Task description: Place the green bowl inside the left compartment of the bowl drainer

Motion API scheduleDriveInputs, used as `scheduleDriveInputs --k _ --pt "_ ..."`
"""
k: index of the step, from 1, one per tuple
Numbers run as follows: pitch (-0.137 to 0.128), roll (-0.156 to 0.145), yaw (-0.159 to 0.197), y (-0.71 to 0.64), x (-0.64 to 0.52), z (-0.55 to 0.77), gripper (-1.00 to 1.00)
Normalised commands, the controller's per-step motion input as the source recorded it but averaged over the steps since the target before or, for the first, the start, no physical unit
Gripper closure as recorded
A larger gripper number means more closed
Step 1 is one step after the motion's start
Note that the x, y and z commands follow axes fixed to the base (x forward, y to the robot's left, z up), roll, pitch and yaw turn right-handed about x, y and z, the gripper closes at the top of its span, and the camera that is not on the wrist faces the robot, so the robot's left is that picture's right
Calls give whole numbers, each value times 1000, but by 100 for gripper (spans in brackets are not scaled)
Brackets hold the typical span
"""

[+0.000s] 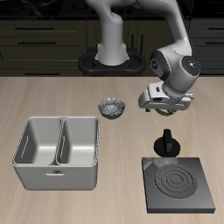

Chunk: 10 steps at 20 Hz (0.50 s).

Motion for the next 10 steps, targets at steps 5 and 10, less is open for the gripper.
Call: scheduleDriveInputs --k 5,10 --pt "102 31 5 -244 -121 -600 -100" --pt "15 -9 -5 -135 -95 -252 100"
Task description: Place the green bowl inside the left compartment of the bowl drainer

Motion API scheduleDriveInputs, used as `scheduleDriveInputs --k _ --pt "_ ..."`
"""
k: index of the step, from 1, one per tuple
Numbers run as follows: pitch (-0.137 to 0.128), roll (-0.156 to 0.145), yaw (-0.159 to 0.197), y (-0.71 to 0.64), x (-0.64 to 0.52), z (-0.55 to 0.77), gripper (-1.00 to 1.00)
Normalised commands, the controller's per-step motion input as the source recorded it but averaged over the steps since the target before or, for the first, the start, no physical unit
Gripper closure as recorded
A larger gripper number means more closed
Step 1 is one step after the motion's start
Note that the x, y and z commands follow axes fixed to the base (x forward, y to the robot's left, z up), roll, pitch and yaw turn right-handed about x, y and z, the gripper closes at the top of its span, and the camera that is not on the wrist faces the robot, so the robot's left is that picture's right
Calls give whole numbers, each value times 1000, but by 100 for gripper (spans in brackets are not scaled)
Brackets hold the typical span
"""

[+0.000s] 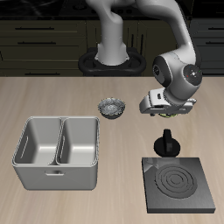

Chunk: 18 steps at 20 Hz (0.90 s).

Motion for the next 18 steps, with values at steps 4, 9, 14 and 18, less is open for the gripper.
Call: scheduleDriveInputs --k 4,9,14,18 --pt "-35 -2 -35 -87 -44 168 100" --pt "-30 4 -28 -15 -25 163 100" --pt "-46 37 -22 22 17 234 100" --pt "-96 20 -8 41 -43 548 100"
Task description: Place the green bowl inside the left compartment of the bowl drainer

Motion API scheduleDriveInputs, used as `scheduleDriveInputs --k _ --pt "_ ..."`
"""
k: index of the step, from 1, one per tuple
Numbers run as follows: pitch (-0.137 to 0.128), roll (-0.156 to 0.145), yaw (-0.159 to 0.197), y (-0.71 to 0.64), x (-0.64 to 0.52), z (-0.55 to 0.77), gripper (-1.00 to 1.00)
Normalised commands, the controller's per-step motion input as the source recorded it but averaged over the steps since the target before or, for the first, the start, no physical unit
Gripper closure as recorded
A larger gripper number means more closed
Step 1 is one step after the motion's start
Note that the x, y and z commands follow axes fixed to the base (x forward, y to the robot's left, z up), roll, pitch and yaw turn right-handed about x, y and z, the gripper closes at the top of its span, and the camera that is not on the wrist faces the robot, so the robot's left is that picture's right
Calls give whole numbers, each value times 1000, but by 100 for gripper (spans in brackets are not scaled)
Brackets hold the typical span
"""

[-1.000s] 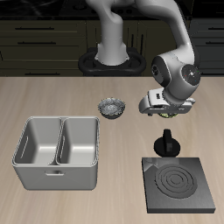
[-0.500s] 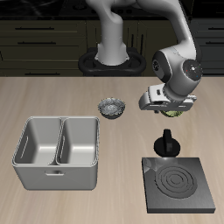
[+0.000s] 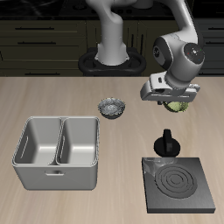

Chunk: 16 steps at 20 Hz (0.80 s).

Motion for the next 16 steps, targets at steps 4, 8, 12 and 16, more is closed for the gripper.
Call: scheduleDriveInputs --k 4,8,12,16 --pt "-118 16 -4 -19 -25 698 100" --pt "-102 1 -2 -98 -5 625 100" --pt "-54 11 -11 -41 2 370 100" --pt "-48 14 -10 26 -27 287 100"
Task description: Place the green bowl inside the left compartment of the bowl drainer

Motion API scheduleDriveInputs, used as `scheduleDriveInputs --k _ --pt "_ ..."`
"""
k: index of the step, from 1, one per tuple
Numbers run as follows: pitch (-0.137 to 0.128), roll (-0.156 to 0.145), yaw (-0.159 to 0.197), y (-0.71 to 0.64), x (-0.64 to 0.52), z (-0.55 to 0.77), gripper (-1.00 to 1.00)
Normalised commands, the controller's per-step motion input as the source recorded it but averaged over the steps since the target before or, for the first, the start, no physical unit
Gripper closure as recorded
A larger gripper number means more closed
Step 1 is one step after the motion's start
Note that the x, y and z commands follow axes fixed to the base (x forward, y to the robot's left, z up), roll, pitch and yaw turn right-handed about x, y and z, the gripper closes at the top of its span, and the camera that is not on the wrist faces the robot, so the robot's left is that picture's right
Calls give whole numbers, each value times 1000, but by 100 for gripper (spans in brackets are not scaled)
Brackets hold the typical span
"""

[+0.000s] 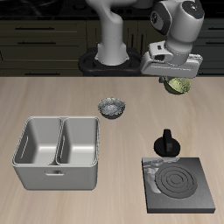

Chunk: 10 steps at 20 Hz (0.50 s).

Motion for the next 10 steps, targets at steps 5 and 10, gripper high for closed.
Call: scheduleDriveInputs --k 5,10 --pt "-56 22 -20 77 -38 390 100" --pt "-72 -3 -28 -25 -90 448 100"
